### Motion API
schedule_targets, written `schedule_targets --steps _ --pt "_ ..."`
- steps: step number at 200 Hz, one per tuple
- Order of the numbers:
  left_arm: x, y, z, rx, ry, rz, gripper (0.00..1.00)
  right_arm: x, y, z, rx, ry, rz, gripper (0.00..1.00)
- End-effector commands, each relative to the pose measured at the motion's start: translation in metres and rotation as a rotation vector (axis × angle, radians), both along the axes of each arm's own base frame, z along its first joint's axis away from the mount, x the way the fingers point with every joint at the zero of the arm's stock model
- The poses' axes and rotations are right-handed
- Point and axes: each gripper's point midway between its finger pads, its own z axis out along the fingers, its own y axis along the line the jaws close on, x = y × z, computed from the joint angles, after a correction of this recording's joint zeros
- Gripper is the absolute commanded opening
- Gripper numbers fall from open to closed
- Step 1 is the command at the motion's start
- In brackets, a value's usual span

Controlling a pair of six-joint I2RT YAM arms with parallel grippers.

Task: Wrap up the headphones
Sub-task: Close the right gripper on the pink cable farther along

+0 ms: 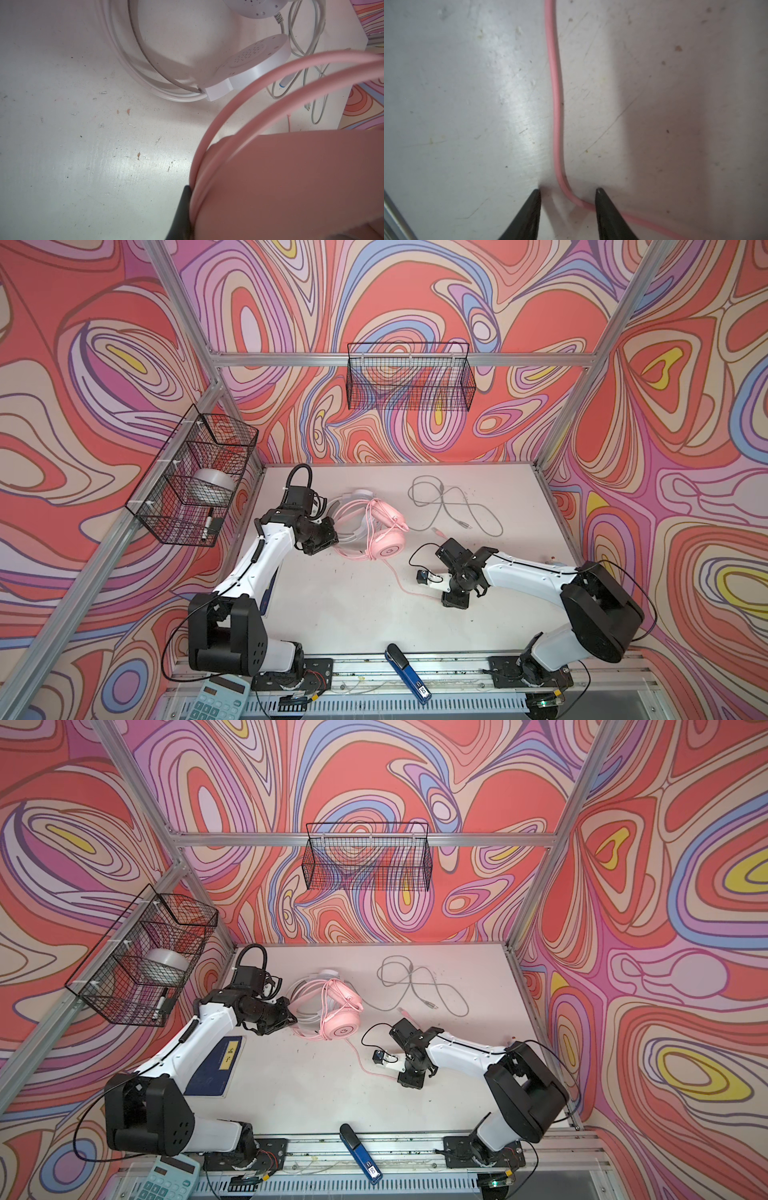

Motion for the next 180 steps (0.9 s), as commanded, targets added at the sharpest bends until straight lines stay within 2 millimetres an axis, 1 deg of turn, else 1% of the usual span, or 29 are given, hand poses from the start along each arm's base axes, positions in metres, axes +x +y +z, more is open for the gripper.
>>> schedule_targets --steps 1,9,24,59,66,89,115,121,147,180 --pt "0.010 -0.005 0.015 -0.055 -0.046 0.006 0.00 -0.001 0.000 -0.001 -0.033 0.021 0.007 0.44" --pt "0.010 -0.006 0.015 -0.056 -0.046 0.007 0.00 -0.001 0.001 -0.001 -0.041 0.023 0.013 0.43" --pt "0.010 -0.005 0.014 -0.054 -0.042 0.009 0.00 -0.002 -0.001 -0.004 -0.070 0.031 0.028 0.37" --pt "0.009 -0.004 0.013 -0.049 -0.041 0.012 0.00 -0.010 -0.013 -0.022 -0.180 0.070 0.049 0.26" --pt "0.009 -0.004 0.014 -0.049 -0.042 0.011 0.00 -0.013 -0.014 -0.024 -0.189 0.073 0.048 0.26" --pt "0.009 -0.002 0.013 -0.043 -0.039 0.013 0.00 -0.017 -0.014 -0.025 -0.178 0.075 0.041 0.15" --pt "0.008 -0.002 0.010 -0.042 -0.031 0.016 0.00 -0.020 -0.010 -0.021 -0.146 0.056 0.042 0.02" --pt "0.009 -0.002 0.011 -0.043 -0.032 0.016 0.00 -0.020 -0.010 -0.019 -0.140 0.048 0.043 0.00" --pt "0.010 -0.002 0.009 -0.044 -0.029 0.019 0.00 -0.015 -0.005 -0.006 -0.093 0.003 0.050 0.00" --pt "0.010 -0.002 0.008 -0.043 -0.024 0.023 0.00 -0.013 0.012 0.018 0.014 -0.026 0.060 0.00"
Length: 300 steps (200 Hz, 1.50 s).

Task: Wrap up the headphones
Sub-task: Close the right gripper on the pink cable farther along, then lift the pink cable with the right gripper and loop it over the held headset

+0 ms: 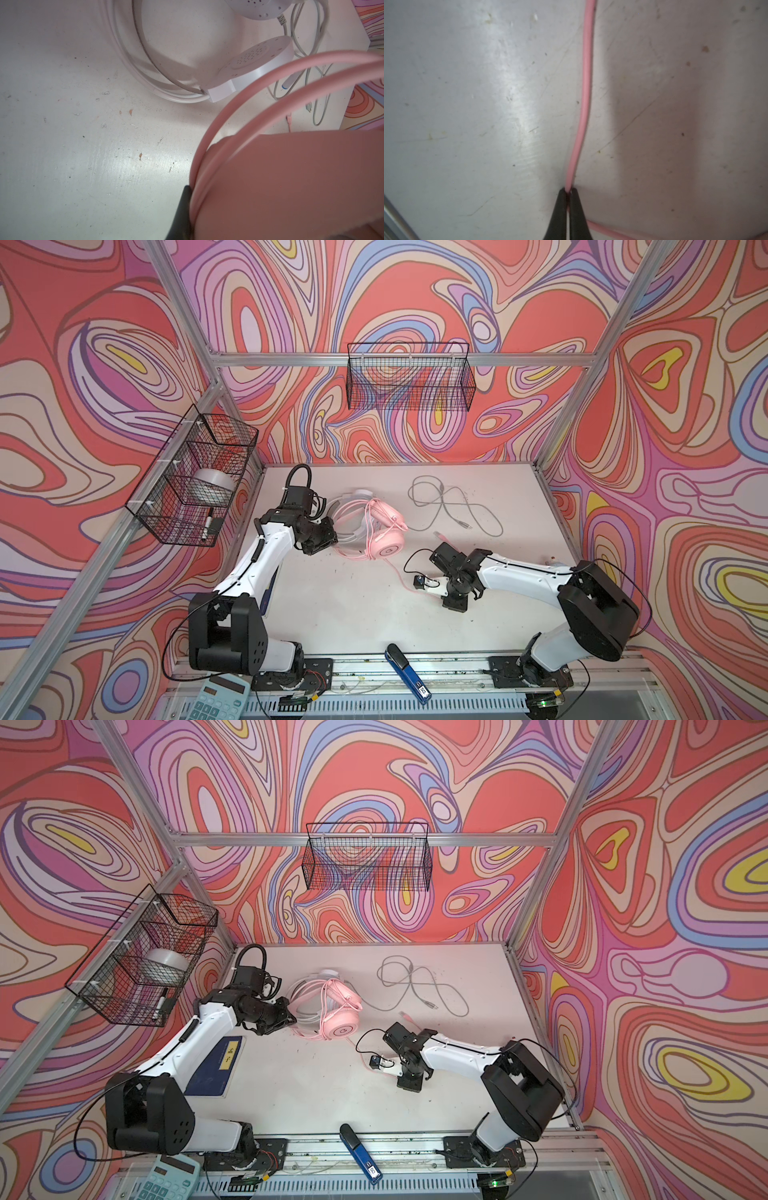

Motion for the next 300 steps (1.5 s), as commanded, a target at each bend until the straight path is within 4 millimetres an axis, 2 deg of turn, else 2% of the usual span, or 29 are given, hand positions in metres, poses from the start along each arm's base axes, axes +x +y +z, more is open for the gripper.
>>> schedule_targets --steps 1,34,84,115,154,223,265,300 --pt "0.009 -0.004 0.010 -0.047 -0.031 0.016 0.00 -0.006 0.011 0.017 0.076 -0.002 0.019 0.00" --pt "0.011 -0.005 0.012 -0.057 -0.037 0.020 0.00 -0.011 0.026 0.040 0.178 0.015 0.035 0.00" --pt "0.014 -0.004 0.005 -0.061 -0.015 0.049 0.00 -0.019 0.038 0.074 0.285 0.011 0.075 0.00" --pt "0.015 -0.002 0.000 -0.050 -0.003 0.071 0.00 -0.018 0.042 0.095 0.308 -0.005 0.120 0.00" --pt "0.015 -0.001 -0.003 -0.004 0.011 0.076 0.00 -0.014 0.059 0.127 0.389 -0.036 0.193 0.00" --pt "0.013 -0.008 -0.013 0.097 0.045 0.041 0.00 -0.001 0.086 0.172 0.499 -0.085 0.271 0.00" --pt "0.008 -0.007 -0.021 0.183 0.071 -0.003 0.00 0.019 0.102 0.201 0.551 -0.155 0.242 0.00" --pt "0.002 -0.005 -0.023 0.237 0.078 -0.042 0.00 0.032 0.110 0.216 0.586 -0.192 0.220 0.00"
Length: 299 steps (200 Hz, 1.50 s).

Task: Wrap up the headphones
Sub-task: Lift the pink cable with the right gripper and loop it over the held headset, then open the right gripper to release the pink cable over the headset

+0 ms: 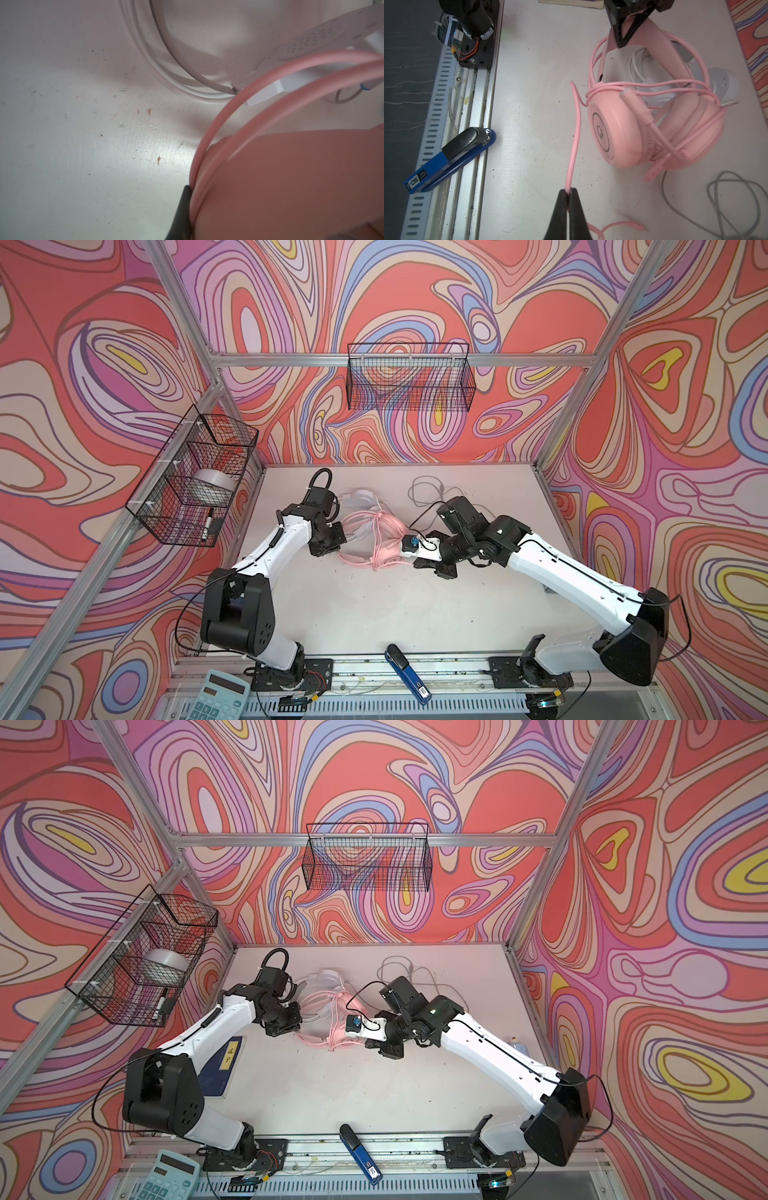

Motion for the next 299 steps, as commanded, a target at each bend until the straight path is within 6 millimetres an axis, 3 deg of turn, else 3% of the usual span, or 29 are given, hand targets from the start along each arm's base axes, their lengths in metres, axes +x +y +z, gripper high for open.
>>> schedule_targets --steps 1,28,74,121,199,224,228,299 --pt "0.002 -0.001 0.012 0.021 -0.018 -0.033 0.00 0.010 0.009 0.013 0.042 -0.010 -0.018 0.00" --pt "-0.002 0.002 0.011 0.054 -0.009 -0.057 0.00 0.030 0.011 0.020 0.048 -0.046 -0.102 0.00" --pt "-0.004 -0.009 0.017 0.047 -0.039 -0.131 0.00 0.072 0.008 0.034 0.107 -0.075 -0.254 0.00" --pt "-0.008 -0.015 0.018 0.040 -0.043 -0.173 0.00 0.129 -0.014 0.038 0.154 -0.079 -0.487 0.00" --pt "-0.010 -0.023 0.021 0.006 -0.047 -0.217 0.00 0.182 -0.016 -0.007 0.122 0.065 -0.641 0.00" --pt "-0.012 -0.024 0.021 0.002 -0.043 -0.228 0.00 0.189 -0.006 -0.007 0.139 0.097 -0.632 0.00" --pt "-0.012 -0.025 0.022 -0.001 -0.043 -0.232 0.00 0.191 -0.003 -0.017 0.125 0.119 -0.629 0.00" --pt "-0.014 -0.034 0.026 -0.045 -0.050 -0.259 0.00 0.203 0.017 -0.045 0.119 0.223 -0.609 0.00"
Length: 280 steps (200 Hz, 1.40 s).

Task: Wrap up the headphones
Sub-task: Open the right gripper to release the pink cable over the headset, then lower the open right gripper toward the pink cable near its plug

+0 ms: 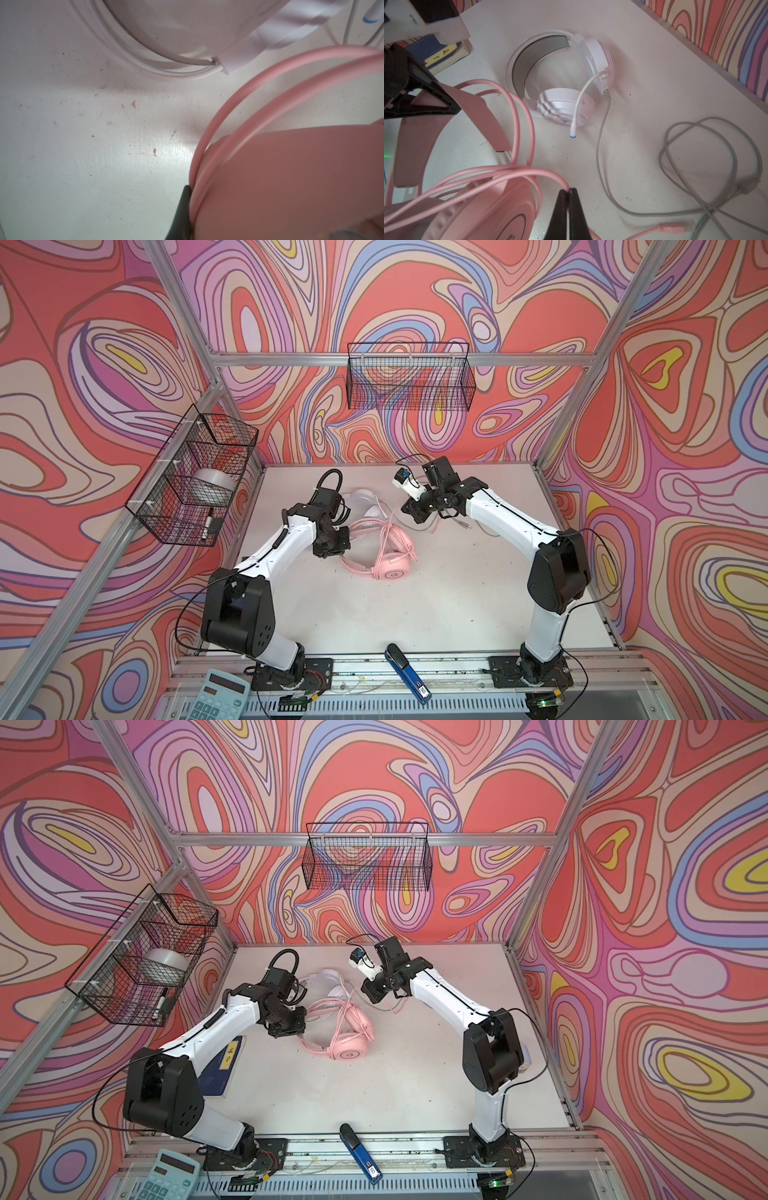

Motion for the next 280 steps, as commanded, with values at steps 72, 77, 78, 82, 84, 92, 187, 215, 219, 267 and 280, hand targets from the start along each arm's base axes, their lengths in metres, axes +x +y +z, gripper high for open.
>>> schedule_targets --steps 72,77,78,82,84,92,187,215,219,267,280 --pt "-0.004 -0.021 0.032 -0.112 -0.062 -0.090 0.00 0.017 -0.009 -0.044 0.038 0.146 -0.105 0.00" --pt "-0.005 -0.021 0.032 -0.112 -0.062 -0.092 0.00 0.018 -0.009 -0.045 0.044 0.148 -0.108 0.00" --pt "-0.005 -0.021 0.032 -0.112 -0.062 -0.092 0.00 0.018 -0.009 -0.044 0.046 0.147 -0.110 0.00" --pt "-0.005 -0.021 0.031 -0.113 -0.061 -0.093 0.00 0.018 -0.010 -0.044 0.050 0.148 -0.113 0.03" --pt "-0.005 -0.021 0.031 -0.113 -0.061 -0.094 0.00 0.018 -0.010 -0.044 0.051 0.148 -0.115 0.04" --pt "-0.006 -0.021 0.031 -0.114 -0.060 -0.095 0.00 0.018 -0.012 -0.045 0.057 0.153 -0.119 0.07" --pt "-0.012 -0.027 0.029 -0.155 -0.048 -0.118 0.00 0.030 -0.056 -0.043 0.123 0.146 -0.271 0.33" --pt "-0.012 -0.029 0.030 -0.166 -0.050 -0.122 0.00 0.033 -0.067 -0.057 0.115 0.167 -0.315 0.33" --pt "-0.012 -0.030 0.031 -0.168 -0.051 -0.123 0.00 0.034 -0.068 -0.060 0.110 0.173 -0.323 0.33" --pt "-0.016 -0.032 0.038 -0.189 -0.067 -0.144 0.00 0.040 -0.096 -0.099 -0.028 0.172 -0.437 0.27" --pt "-0.018 -0.031 0.041 -0.186 -0.074 -0.155 0.00 0.036 -0.103 -0.111 -0.071 0.189 -0.450 0.26"
